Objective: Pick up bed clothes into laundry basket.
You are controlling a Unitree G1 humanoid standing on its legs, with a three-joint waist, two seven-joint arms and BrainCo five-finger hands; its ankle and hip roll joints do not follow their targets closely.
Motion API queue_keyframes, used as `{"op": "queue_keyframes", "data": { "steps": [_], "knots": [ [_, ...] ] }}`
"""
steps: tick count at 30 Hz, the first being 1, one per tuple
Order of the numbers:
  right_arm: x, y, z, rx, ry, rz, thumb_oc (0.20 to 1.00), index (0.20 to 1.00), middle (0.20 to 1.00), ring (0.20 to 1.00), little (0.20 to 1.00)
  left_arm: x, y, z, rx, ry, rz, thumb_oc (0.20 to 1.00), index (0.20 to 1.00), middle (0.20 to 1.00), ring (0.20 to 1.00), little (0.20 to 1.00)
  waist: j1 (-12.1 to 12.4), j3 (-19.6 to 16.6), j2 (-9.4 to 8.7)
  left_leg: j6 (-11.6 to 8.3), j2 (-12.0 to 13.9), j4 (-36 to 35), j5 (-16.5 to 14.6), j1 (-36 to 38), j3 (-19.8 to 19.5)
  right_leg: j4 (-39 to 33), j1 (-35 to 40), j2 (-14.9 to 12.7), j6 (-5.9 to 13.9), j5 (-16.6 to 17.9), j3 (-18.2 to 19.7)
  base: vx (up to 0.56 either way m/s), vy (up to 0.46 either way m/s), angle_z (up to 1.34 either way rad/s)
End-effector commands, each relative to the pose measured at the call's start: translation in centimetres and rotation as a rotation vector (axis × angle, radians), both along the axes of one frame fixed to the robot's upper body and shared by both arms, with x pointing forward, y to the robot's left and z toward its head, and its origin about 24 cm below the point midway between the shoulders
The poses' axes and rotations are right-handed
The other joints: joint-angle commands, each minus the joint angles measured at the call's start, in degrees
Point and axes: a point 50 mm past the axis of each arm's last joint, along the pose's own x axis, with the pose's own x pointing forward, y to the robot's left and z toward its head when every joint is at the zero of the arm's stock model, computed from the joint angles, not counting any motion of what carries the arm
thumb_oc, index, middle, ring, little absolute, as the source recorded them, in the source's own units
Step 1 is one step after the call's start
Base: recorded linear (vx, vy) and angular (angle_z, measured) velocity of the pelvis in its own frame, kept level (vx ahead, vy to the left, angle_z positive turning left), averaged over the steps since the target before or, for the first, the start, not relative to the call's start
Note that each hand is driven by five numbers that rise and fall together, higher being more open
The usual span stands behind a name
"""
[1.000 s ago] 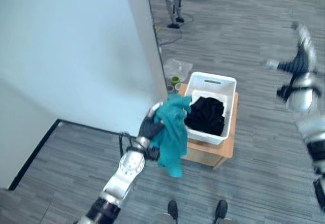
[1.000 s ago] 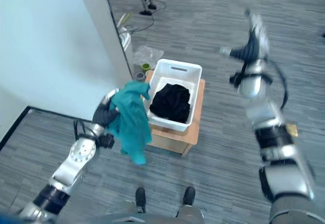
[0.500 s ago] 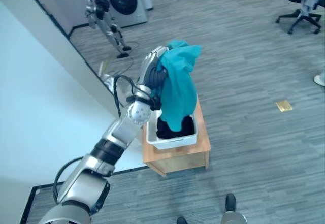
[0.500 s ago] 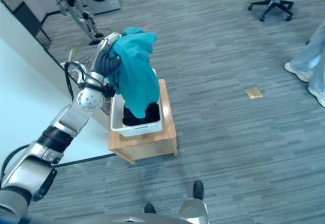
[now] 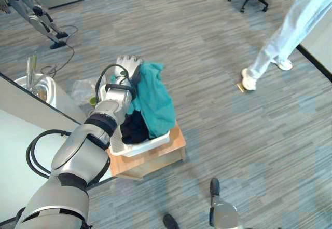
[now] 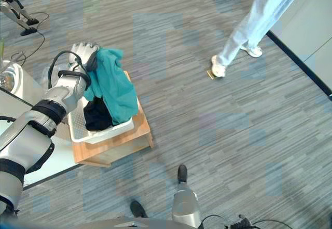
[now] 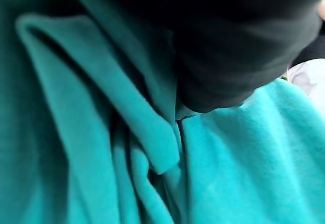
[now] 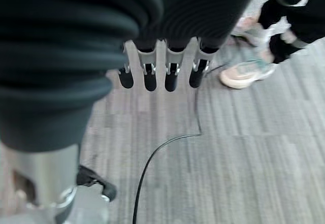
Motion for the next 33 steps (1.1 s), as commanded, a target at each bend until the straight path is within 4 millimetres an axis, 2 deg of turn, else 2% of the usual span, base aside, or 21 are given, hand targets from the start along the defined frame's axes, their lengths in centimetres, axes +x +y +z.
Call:
{"op": "queue_keyframes", "data": {
  "steps": [1,4,9,12,13,14,15,17,19,20,21,22,23,24,26,27,28,29,30,31,33],
  "knots": [
    [-0.3,0.0,-0.1,-0.004,0.008,-0.019,1.0,1.0,1.0,1.0,1.0,0.6,0.4,8.0,0.14,-0.215,0.067,0.2,0.2,0.2,0.2,0.2,0.88,0.1,-1.34,-3.46,1.97,0.39,0.43,-0.82,-3.02,1.76,8.53,-8.39,9.27,0.72,-0.4,0.0,0.035,0.11],
    [1.3,0.5,0.0,0.004,-0.029,0.013,1.0,1.0,1.0,1.0,1.0,0.8,0.5,7.0,0.226,-0.158,0.088,0.2,0.2,0.2,0.2,0.2,1.24,0.89,-1.78,-3.4,2.35,0.39,0.74,-1.93,-2.66,1.65,7.1,-8.16,9.27,0.91,-0.66,-0.01,0.032,0.09],
    [2.5,1.3,-0.1,0.022,-0.047,0.029,1.0,1.0,1.0,1.0,1.0,0.8,1.4,6.0,0.224,-0.113,0.125,0.2,0.2,0.2,0.2,0.2,2.2,2.49,-3.07,-3.77,3.57,0.39,1.93,-4.66,-2.27,1.28,4.72,-7.79,9.27,1.52,-0.91,-0.02,-0.002,-0.01],
    [2.8,1.5,-0.2,0.027,-0.056,0.019,1.0,1.0,1.0,1.0,1.0,0.6,2.3,6.3,0.26,-0.104,0.149,0.2,0.2,0.2,0.2,0.2,2.65,3.17,-3.73,-3.97,4.3,0.39,2.7,-6.65,-1.99,0.98,2.78,-7.51,9.27,2.23,-1.45,-0.02,-0.003,-0.12],
    [2.5,1.5,-0.2,0.029,-0.05,0.012,1.0,1.0,1.0,1.0,1.0,0.5,3.0,6.5,0.28,-0.096,0.17,0.2,0.2,0.2,0.2,0.2,2.9,3.31,-3.72,-4.4,4.7,0.39,1.53,-6.88,-2.77,0.89,2.53,-7.23,9.27,1.43,-1.32,0.05,0.017,-0.12],
    [2.5,1.6,-0.2,0.032,-0.05,0.01,1.0,1.0,1.0,1.0,1.0,0.4,3.3,6.7,0.288,-0.098,0.177,0.282,0.282,0.282,0.282,0.282,3.03,3.49,-3.89,-4.46,4.85,0.39,1.65,-7.49,-2.75,0.81,2.08,-7.22,9.27,1.57,-1.53,0.03,0.008,-0.11],
    [2.4,1.7,-0.3,0.037,-0.049,0.006,1.0,1.0,1.0,1.0,1.0,0.0,4.9,6.8,0.301,-0.083,0.22,1.0,1.0,1.0,1.0,1.0,3.28,3.89,-4.14,-4.76,5.6,0.39,2.29,-9.01,-2.53,0.69,0.61,-7.29,9.27,2.04,-1.99,-0.04,-0.004,-0.07],
    [2.4,1.8,-0.4,0.048,-0.051,-0.008,1.0,1.0,1.0,1.0,1.0,-0.4,6.0,7.4,0.293,-0.091,0.248,1.0,1.0,1.0,1.0,1.0,3.56,4.28,-4.37,-5.0,6.18,0.39,2.67,-10.39,-2.41,0.69,-0.76,-7.38,9.27,2.66,-2.4,-0.03,-0.003,-0.08],
    [2.4,1.8,-0.4,0.049,-0.052,-0.007,1.0,1.0,1.0,1.0,1.0,-0.4,6.1,7.4,0.293,-0.091,0.249,1.0,1.0,1.0,1.0,1.0,3.5,4.16,-4.38,-5.0,6.19,0.39,2.71,-10.57,-2.42,0.69,-0.93,-7.37,9.27,2.69,-2.4,-0.02,-0.001,-0.02],
    [2.5,2.4,-0.5,0.08,-0.064,-0.018,1.0,1.0,1.0,1.0,1.0,-0.8,7.1,7.9,0.225,-0.11,0.272,1.0,1.0,1.0,1.0,1.0,3.53,4.77,-4.89,-5.3,6.8,0.39,3.28,-12.39,-2.76,0.69,-2.35,-7.58,9.27,2.96,-2.74,-0.03,0.003,0.03],
    [2.5,2.4,-0.5,0.079,-0.064,-0.018,1.0,1.0,1.0,1.0,1.0,-0.8,7.2,7.9,0.223,-0.111,0.272,1.0,1.0,1.0,1.0,1.0,3.46,4.72,-4.84,-5.31,6.8,0.39,3.3,-12.45,-2.78,0.69,-2.39,-7.57,9.27,2.96,-2.76,-0.04,-0.002,0.08],
    [2.6,2.5,-0.5,0.084,-0.067,-0.019,1.0,1.0,1.0,1.0,1.0,-1.0,7.7,7.5,0.116,-0.125,0.282,1.0,1.0,1.0,1.0,1.0,3.51,4.9,-5.07,-5.36,6.96,0.39,3.43,-12.73,-2.79,0.69,-2.4,-7.6,9.27,2.91,-3.0,-0.01,-0.024,0.12],
    [2.8,2.9,-0.6,0.097,-0.075,-0.028,1.0,1.0,1.0,1.0,1.0,-1.0,7.8,6.9,-0.091,-0.162,0.275,1.0,1.0,1.0,1.0,1.0,3.67,5.02,-5.38,-5.46,7.16,0.39,3.56,-12.82,-2.8,0.69,-2.15,-7.82,9.27,2.7,-3.46,-0.01,-0.038,0.07],
    [3.1,3.1,-0.5,0.104,-0.089,-0.032,1.0,1.0,1.0,1.0,1.0,-0.7,6.6,6.4,-0.303,-0.215,0.222,1.0,1.0,1.0,1.0,1.0,3.97,5.31,-5.68,-5.53,7.2,0.39,3.42,-12.49,-2.98,0.69,-1.4,-8.1,9.27,2.48,-3.92,-0.01,-0.04,0.06],
    [3.2,2.9,-0.4,0.097,-0.106,-0.037,1.0,1.0,1.0,1.0,1.0,-0.3,4.9,4.5,-0.542,-0.221,0.157,1.0,1.0,1.0,1.0,1.0,4.46,5.55,-5.69,-5.45,7.09,0.39,3.15,-11.59,-2.95,0.69,0.02,-8.71,9.27,2.24,-4.82,-0.03,-0.007,0.13],
    [3.2,3.0,-0.4,0.097,-0.113,-0.037,1.0,1.0,1.0,1.0,1.0,-0.2,3.1,3.4,-0.756,-0.236,0.063,1.0,1.0,1.0,1.0,1.0,5.25,5.34,-5.64,-5.23,6.47,0.39,2.7,-10.49,-2.8,0.79,1.42,-9.26,9.27,1.93,-5.99,-0.01,0.029,0.12],
    [3.1,3.0,-0.4,0.091,-0.117,-0.035,1.0,1.0,1.0,1.0,1.0,-0.4,2.1,2.7,-0.885,-0.237,-0.003,1.0,1.0,1.0,1.0,1.0,5.73,5.1,-5.32,-5.07,6.05,0.39,2.5,-9.66,-2.75,0.87,2.47,-9.54,9.27,1.71,-6.6,0.0,0.0,0.0],
    [3.0,2.8,-0.3,0.088,-0.113,-0.034,1.0,1.0,1.0,1.0,1.0,-0.4,2.2,2.5,-0.89,-0.234,0.0,1.0,1.0,1.0,1.0,1.0,5.64,5.07,-5.18,-5.08,6.06,0.39,2.45,-9.48,-2.78,0.86,2.67,-9.53,9.27,1.69,-6.64,0.02,0.02,-0.03],
    [3.3,2.9,-0.3,0.084,-0.124,-0.031,1.0,1.0,1.0,1.0,1.0,-0.6,0.2,1.4,-1.043,-0.221,-0.103,1.0,1.0,1.0,1.0,1.0,6.14,4.81,-5.03,-4.88,5.59,0.39,2.19,-8.85,-2.94,0.98,3.49,-9.72,9.27,1.36,-7.17,0.1,0.024,-0.04],
    [3.6,2.1,0.1,0.056,-0.127,-0.011,1.0,1.0,1.0,1.0,1.0,-1.6,-2.3,-0.8,-1.239,-0.154,-0.226,1.0,1.0,1.0,1.0,1.0,6.61,3.66,-4.22,-4.57,4.76,0.39,1.57,-7.21,-3.56,1.01,5.55,-9.93,9.27,0.43,-7.35,0.06,0.024,0.11],
    [4.3,0.9,0.8,0.011,-0.151,0.016,1.0,1.0,1.0,1.0,1.0,-3.2,-5.0,-2.7,-1.433,-0.099,-0.364,1.0,1.0,1.0,1.0,1.0,6.45,2.97,-3.45,-3.83,3.83,0.39,2.41,-6.5,-4.33,1.09,6.91,-10.04,9.27,-0.68,-6.57,0.04,0.015,0.26]
  ]
}}
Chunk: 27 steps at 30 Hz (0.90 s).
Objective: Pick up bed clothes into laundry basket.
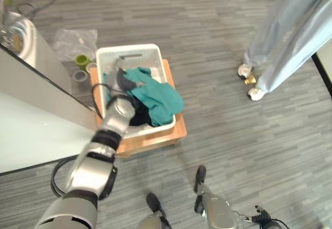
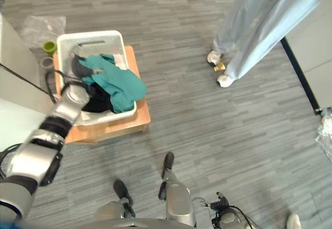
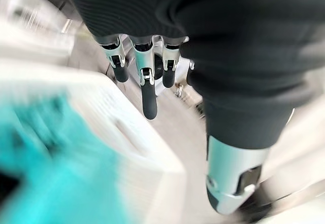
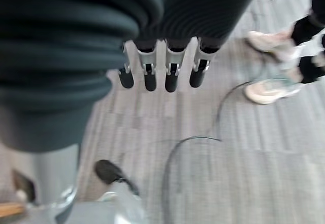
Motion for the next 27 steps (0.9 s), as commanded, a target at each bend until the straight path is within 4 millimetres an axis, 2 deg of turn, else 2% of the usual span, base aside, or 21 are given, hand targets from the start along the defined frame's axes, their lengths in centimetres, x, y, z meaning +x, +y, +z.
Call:
{"op": "queue_keyframes", "data": {
  "steps": [1,2,3,5,6,7,8,9,10,11,12,13,14,20,27],
  "knots": [
    [-0.7,-3.6,1.0,-0.138,0.027,0.012,1.0,1.0,1.0,1.0,1.0,0.1,-3.9,2.6,-0.206,-0.133,-0.196,1.0,1.0,1.0,1.0,1.0,-0.22,-2.43,1.62,-3.09,2.17,0.2,2.03,-4.69,-3.79,1.57,7.64,-10.16,10.97,-2.01,0.61,0.07,0.023,0.21],
    [-0.6,-4.0,1.2,-0.159,0.021,0.029,1.0,1.0,1.0,1.0,1.0,-0.5,-4.8,1.4,-0.219,-0.1,-0.249,1.0,1.0,1.0,1.0,1.0,-0.44,-2.6,2.01,-2.77,1.87,0.2,1.79,-4.0,-4.43,2.2,8.22,-9.78,10.97,-3.45,2.82,0.04,0.021,0.26],
    [-0.5,-4.4,1.5,-0.18,0.005,0.049,1.0,1.0,1.0,1.0,1.0,-1.1,-5.0,0.5,-0.238,-0.078,-0.274,1.0,1.0,1.0,1.0,1.0,-0.7,-2.75,2.3,-2.5,1.48,0.2,1.61,-3.42,-4.91,2.99,8.62,-9.48,10.97,-4.48,4.77,0.01,0.031,0.45],
    [0.1,-4.7,2.4,-0.202,-0.062,0.077,1.0,1.0,1.0,1.0,1.0,-2.8,-4.2,-1.4,-0.321,-0.044,-0.294,1.0,1.0,1.0,1.0,1.0,-0.63,-3.24,2.81,-1.87,0.82,0.2,1.44,-2.4,-5.8,4.13,9.54,-8.79,10.97,-7.34,8.0,-0.03,-0.016,0.34],
    [1.1,-4.7,3.4,-0.205,-0.141,0.093,1.0,1.0,1.0,1.0,1.0,-4.5,-3.3,-3.7,-0.384,0.022,-0.289,1.0,1.0,1.0,1.0,1.0,-0.15,-3.6,3.15,-1.61,0.49,0.2,1.18,-0.96,-6.08,4.11,11.28,-8.9,10.88,-8.5,7.44,-0.05,-0.084,-0.02],
    [1.1,-4.7,3.8,-0.188,-0.18,0.081,1.0,1.0,1.0,1.0,1.0,-5.5,-2.5,-4.9,-0.392,0.052,-0.276,1.0,1.0,1.0,1.0,1.0,0.15,-3.95,3.34,-1.61,0.53,0.2,1.19,-0.49,-5.92,3.86,12.0,-9.04,10.82,-8.81,6.38,-0.05,-0.113,-0.08],
    [1.7,-4.9,4.4,-0.175,-0.231,0.06,1.0,1.0,1.0,1.0,1.0,-6.3,-2.2,-5.8,-0.402,0.078,-0.273,1.0,1.0,1.0,1.0,1.0,0.47,-4.27,3.57,-1.67,0.58,0.2,1.33,-0.11,-5.95,3.38,12.92,-8.98,10.71,-9.24,5.58,-0.04,-0.078,-0.14],
    [1.7,-4.9,4.4,-0.175,-0.23,0.06,1.0,1.0,1.0,1.0,1.0,-6.4,-2.2,-5.8,-0.403,0.079,-0.273,1.0,1.0,1.0,1.0,1.0,0.48,-4.43,3.58,-1.66,0.58,0.2,1.45,-0.3,-5.92,3.3,12.74,-8.97,10.68,-9.1,5.61,-0.03,-0.114,-0.03],
    [1.9,-5.2,5.6,-0.139,-0.321,0.015,1.0,1.0,1.0,1.0,1.0,-8.2,-1.5,-8.3,-0.464,0.157,-0.248,1.0,1.0,1.0,1.0,1.0,0.51,-4.73,3.89,-1.77,0.81,0.2,1.67,0.39,-6.48,2.67,14.32,-8.31,10.06,-10.2,5.38,-0.02,-0.082,0.11],
    [1.9,-5.2,5.6,-0.139,-0.321,0.016,1.0,1.0,1.0,1.0,1.0,-8.2,-1.5,-8.3,-0.464,0.157,-0.247,1.0,1.0,1.0,1.0,1.0,0.53,-4.91,3.91,-1.77,0.84,0.2,1.8,0.17,-6.44,2.61,14.1,-8.28,10.02,-10.07,5.42,-0.02,-0.143,0.26],
    [2.8,-5.7,6.6,-0.158,-0.378,0.014,1.0,1.0,1.0,1.0,1.0,-9.4,-0.9,-10.0,-0.461,0.222,-0.207,1.0,1.0,1.0,1.0,1.0,0.7,-5.48,4.54,-1.9,0.83,0.2,1.84,1.02,-6.67,1.67,15.68,-8.03,9.85,-10.53,4.73,-0.01,-0.108,0.21],
    [3.3,-5.7,7.2,-0.164,-0.413,0.024,1.0,1.0,1.0,1.0,1.0,-10.1,-0.6,-10.8,-0.456,0.251,-0.194,1.0,1.0,1.0,1.0,1.0,0.8,-5.71,4.77,-1.98,0.9,0.2,1.95,1.32,-6.87,1.48,16.27,-7.86,9.75,-10.74,4.59,-0.02,-0.143,0.12],
    [6.6,-0.5,10.7,-0.068,-0.685,0.178,1.0,1.0,1.0,1.0,1.0,-14.7,0.0,-15.0,-0.69,0.37,-0.072,1.0,1.0,1.0,1.0,1.0,1.3,-6.31,9.93,-5.17,7.64,0.46,8.63,4.25,-0.37,0.72,20.28,0.02,5.79,-17.91,4.76,-0.05,-0.1,0.02],
    [7.1,-0.1,11.1,-0.044,-0.718,0.179,1.0,1.0,1.0,1.0,1.0,-14.6,-0.2,-14.5,-0.674,0.353,-0.087,1.0,1.0,1.0,1.0,1.0,1.46,-6.5,10.62,-4.99,8.58,0.2,10.51,3.4,-0.41,0.72,20.18,1.01,5.02,-17.18,3.59,-0.08,-0.042,-0.16],
    [8.2,1.2,13.1,-0.03,-0.822,0.256,1.0,1.0,1.0,1.0,1.0,-14.9,-0.2,-14.8,-0.66,0.367,-0.078,1.0,1.0,1.0,1.0,1.0,1.88,-7.62,9.66,-5.34,9.32,0.2,10.83,3.35,-0.6,0.72,20.81,1.58,4.66,-16.89,2.47,-0.02,-0.012,0.07]
  ]
}}
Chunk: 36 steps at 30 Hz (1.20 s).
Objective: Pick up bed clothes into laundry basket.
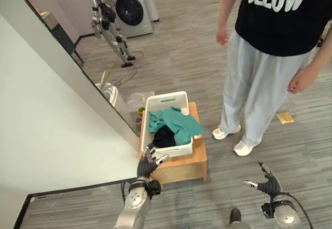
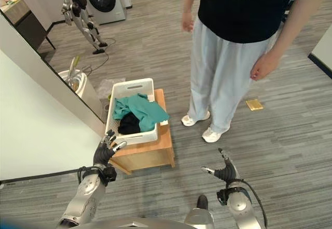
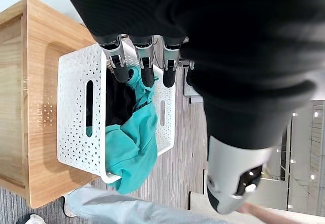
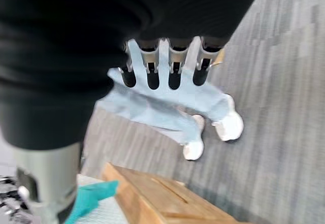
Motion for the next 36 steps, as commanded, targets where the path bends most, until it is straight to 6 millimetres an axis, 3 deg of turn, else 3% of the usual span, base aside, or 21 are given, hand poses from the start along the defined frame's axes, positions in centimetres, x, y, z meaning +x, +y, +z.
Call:
{"op": "queue_keyframes", "data": {
  "steps": [1,5,6,9,16,20,23,25,30,36],
  "knots": [
    [2.5,1.4,3.6,0.031,-0.214,0.081,1.0,1.0,1.0,1.0,1.0,1.1,0.8,1.7,0.001,-0.102,0.037,1.0,1.0,1.0,1.0,1.0,-0.69,-0.44,-2.62,-5.22,4.53,-0.05,10.27,-3.84,1.67,1.19,9.86,-0.78,1.71,-10.17,-2.63,-0.02,-0.001,0.11],
    [3.1,2.2,5.3,0.044,-0.298,0.119,1.0,1.0,1.0,1.0,1.0,0.9,0.9,1.4,0.005,-0.087,0.054,1.0,1.0,1.0,1.0,1.0,-0.38,-0.74,-3.19,-5.04,4.41,-0.05,10.0,-3.78,1.63,1.19,9.59,-0.84,1.82,-9.87,-2.37,-0.01,0.003,0.05],
    [3.5,2.9,7.2,0.049,-0.387,0.164,1.0,1.0,1.0,1.0,1.0,0.7,0.9,1.1,-0.01,-0.075,0.064,1.0,1.0,1.0,1.0,1.0,-0.16,-1.06,-3.64,-4.97,4.33,-0.05,9.86,-3.73,1.63,1.19,9.57,-0.84,1.84,-9.74,-2.24,0.0,0.0,0.0],
    [3.7,3.4,9.3,0.072,-0.479,0.201,1.0,1.0,1.0,1.0,1.0,0.4,0.9,1.0,-0.009,-0.069,0.05,1.0,1.0,1.0,1.0,1.0,-0.18,-1.35,-3.99,-4.89,4.37,-0.05,9.74,-3.75,1.38,1.19,9.73,-0.82,1.74,-9.75,-2.54,0.0,0.0,0.0],
    [4.1,4.6,12.3,0.088,-0.61,0.285,1.0,1.0,1.0,1.0,1.0,0.6,0.8,1.1,-0.001,-0.071,0.032,1.0,1.0,1.0,1.0,1.0,0.15,-1.75,-4.53,-5.09,4.54,-0.05,10.17,-4.33,1.13,1.19,9.92,-0.58,1.58,-9.91,-3.16,0.01,-0.002,0.03],
    [4.1,4.7,11.8,0.08,-0.582,0.292,1.0,1.0,1.0,1.0,1.0,0.8,0.9,1.3,0.004,-0.082,0.026,1.0,1.0,1.0,1.0,1.0,0.34,-1.86,-4.56,-5.2,4.67,-0.05,10.31,-4.44,1.2,1.19,10.13,-0.54,1.53,-10.03,-3.67,0.02,0.001,0.06],
    [3.6,4.2,8.2,0.013,-0.411,0.235,1.0,1.0,1.0,1.0,1.0,0.7,1.1,1.4,0.011,-0.083,0.028,1.0,1.0,1.0,1.0,1.0,0.69,-1.87,-4.57,-5.23,4.57,-0.05,10.28,-4.54,1.05,1.19,10.35,-0.63,1.6,-10.16,-4.09,0.02,0.0,0.05],
    [3.9,4.3,8.8,-0.02,-0.446,0.227,1.0,1.0,1.0,1.0,1.0,0.7,1.1,1.4,0.008,-0.08,0.045,1.0,1.0,1.0,1.0,1.0,0.73,-1.82,-4.54,-5.23,4.54,-0.05,10.22,-4.53,1.06,1.19,10.32,-0.62,1.69,-10.17,-4.11,0.02,0.003,0.08],
    [4.8,5.4,13.8,-0.001,-0.697,0.274,1.0,1.0,1.0,1.0,1.0,1.1,0.8,1.6,0.02,-0.087,0.037,1.0,1.0,1.0,1.0,1.0,0.46,-1.75,-4.46,-5.09,4.25,-0.05,10.03,-4.78,1.01,1.19,9.93,-0.92,1.86,-10.09,-3.69,0.0,0.001,0.01],
    [4.0,5.8,9.8,0.068,-0.501,0.26,1.0,1.0,1.0,1.0,1.0,0.9,0.4,1.5,-0.038,-0.081,0.038,1.0,1.0,1.0,1.0,1.0,0.55,-1.74,-4.48,-5.08,3.99,-0.05,9.8,-5.01,0.75,1.19,9.86,-0.92,1.84,-10.09,-4.02,0.01,-0.003,0.02]
  ]
}}
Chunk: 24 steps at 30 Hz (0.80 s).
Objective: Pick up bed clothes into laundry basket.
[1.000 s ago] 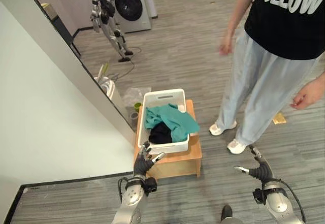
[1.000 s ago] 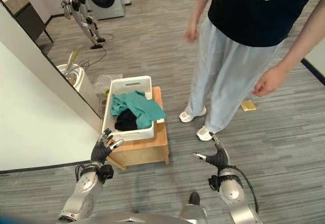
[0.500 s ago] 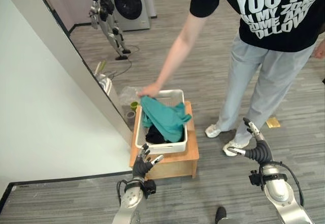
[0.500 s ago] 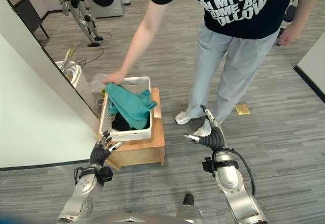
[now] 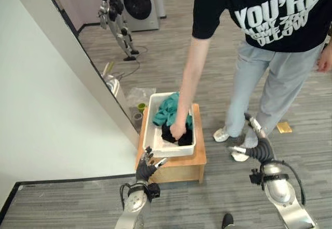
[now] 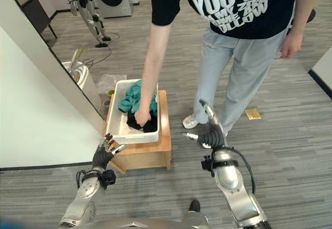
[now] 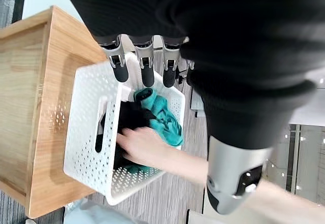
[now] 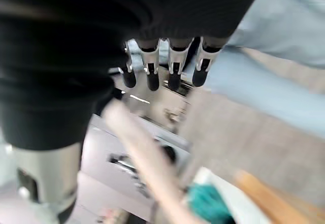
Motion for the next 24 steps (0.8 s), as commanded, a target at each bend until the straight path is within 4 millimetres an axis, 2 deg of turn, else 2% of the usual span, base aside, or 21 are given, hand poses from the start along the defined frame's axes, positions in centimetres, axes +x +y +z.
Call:
{"op": "queue_keyframes", "data": {
  "steps": [1,12,15,16,17,18,19,21,22,23,24],
  "knots": [
    [0.9,0.7,1.4,0.039,-0.072,0.025,1.0,1.0,1.0,1.0,1.0,1.7,0.2,2.0,-0.05,-0.113,0.012,1.0,1.0,1.0,1.0,1.0,-0.29,0.29,-1.51,-4.61,4.01,-0.01,9.51,-3.88,3.02,1.12,9.39,-0.64,1.43,-9.51,-1.5,0.0,0.0,0.0],
    [1.1,1.0,1.7,0.052,-0.088,0.039,1.0,1.0,1.0,1.0,1.0,2.2,-0.4,2.2,-0.038,-0.119,-0.019,1.0,1.0,1.0,1.0,1.0,0.28,0.78,-1.31,-4.93,4.36,-0.01,10.61,-4.64,1.5,1.32,10.18,-0.09,0.77,-10.06,-2.25,-0.01,-0.022,0.02],
    [1.7,1.5,2.4,0.032,-0.117,0.083,1.0,1.0,1.0,1.0,1.0,2.1,-0.5,2.7,-0.044,-0.139,-0.038,1.0,1.0,1.0,1.0,1.0,1.47,1.74,-0.51,-5.79,5.64,-0.01,13.25,-7.14,-0.34,1.12,10.06,1.53,-0.43,-11.03,-3.22,-0.08,-0.107,0.22],
    [1.7,1.6,2.4,0.032,-0.118,0.083,1.0,1.0,1.0,1.0,1.0,2.2,-0.5,2.7,-0.044,-0.139,-0.037,1.0,1.0,1.0,1.0,1.0,1.37,1.73,-0.49,-5.81,5.68,-0.01,13.29,-7.23,-0.44,1.12,10.03,1.58,-0.47,-11.04,-3.3,-0.1,-0.1,0.29],
    [2.1,1.8,2.6,0.021,-0.128,0.102,1.0,1.0,1.0,1.0,1.0,2.1,-0.4,2.8,-0.058,-0.143,-0.032,1.0,1.0,1.0,1.0,1.0,2.0,2.25,-0.03,-6.45,6.12,-0.01,14.51,-8.37,-0.95,1.12,9.66,2.01,-0.67,-11.24,-3.81,-0.18,-0.084,0.21],
    [2.8,2.5,3.0,-0.005,-0.142,0.143,1.0,1.0,1.0,1.0,1.0,1.9,-0.3,2.9,-0.08,-0.153,-0.02,1.0,1.0,1.0,1.0,1.0,3.19,3.51,0.91,-8.02,6.69,-0.01,17.37,-10.35,-2.29,1.12,8.85,2.53,-0.92,-11.82,-4.62,-0.18,-0.084,0.17],
    [2.8,2.5,3.0,-0.005,-0.143,0.144,1.0,1.0,1.0,1.0,1.0,1.9,-0.3,2.9,-0.08,-0.153,-0.019,1.0,1.0,1.0,1.0,1.0,3.05,3.51,0.93,-8.06,6.73,-0.01,17.43,-10.46,-2.42,1.12,8.81,2.6,-0.96,-11.83,-4.72,-0.23,-0.056,0.24],
    [3.6,2.9,3.3,-0.047,-0.155,0.173,1.0,1.0,1.0,1.0,1.0,1.9,-0.2,3.0,-0.115,-0.166,0.002,1.0,1.0,1.0,1.0,1.0,4.69,5.3,1.39,-9.88,6.23,-0.01,19.37,-12.89,-5.71,1.12,7.23,2.14,-1.12,-11.89,-5.75,-0.34,-0.048,0.38],
    [4.1,2.8,3.5,-0.081,-0.165,0.177,1.0,1.0,1.0,1.0,1.0,2.0,0.1,3.0,-0.132,-0.171,0.024,1.0,1.0,1.0,1.0,1.0,5.19,6.06,0.87,-8.35,4.88,0.73,17.04,-12.76,-6.02,1.12,4.9,1.0,-1.11,-11.04,-7.65,-0.48,-0.09,0.43],
    [4.3,2.8,3.5,-0.088,-0.163,0.175,1.0,1.0,1.0,1.0,1.0,1.8,0.2,2.8,-0.14,-0.164,0.03,1.0,1.0,1.0,1.0,1.0,4.84,5.8,0.33,-6.6,4.66,2.62,14.03,-11.88,-3.55,1.12,3.79,0.03,-1.31,-10.53,-9.05,-0.36,-0.083,0.56],
    [4.3,2.8,3.5,-0.088,-0.163,0.176,1.0,1.0,1.0,1.0,1.0,1.8,0.2,2.8,-0.139,-0.164,0.031,1.0,1.0,1.0,1.0,1.0,4.82,5.79,0.28,-6.55,4.64,2.92,13.78,-12.02,-3.55,1.12,3.78,-0.05,-1.26,-10.53,-9.04,-0.22,-0.144,0.76]
  ]
}}
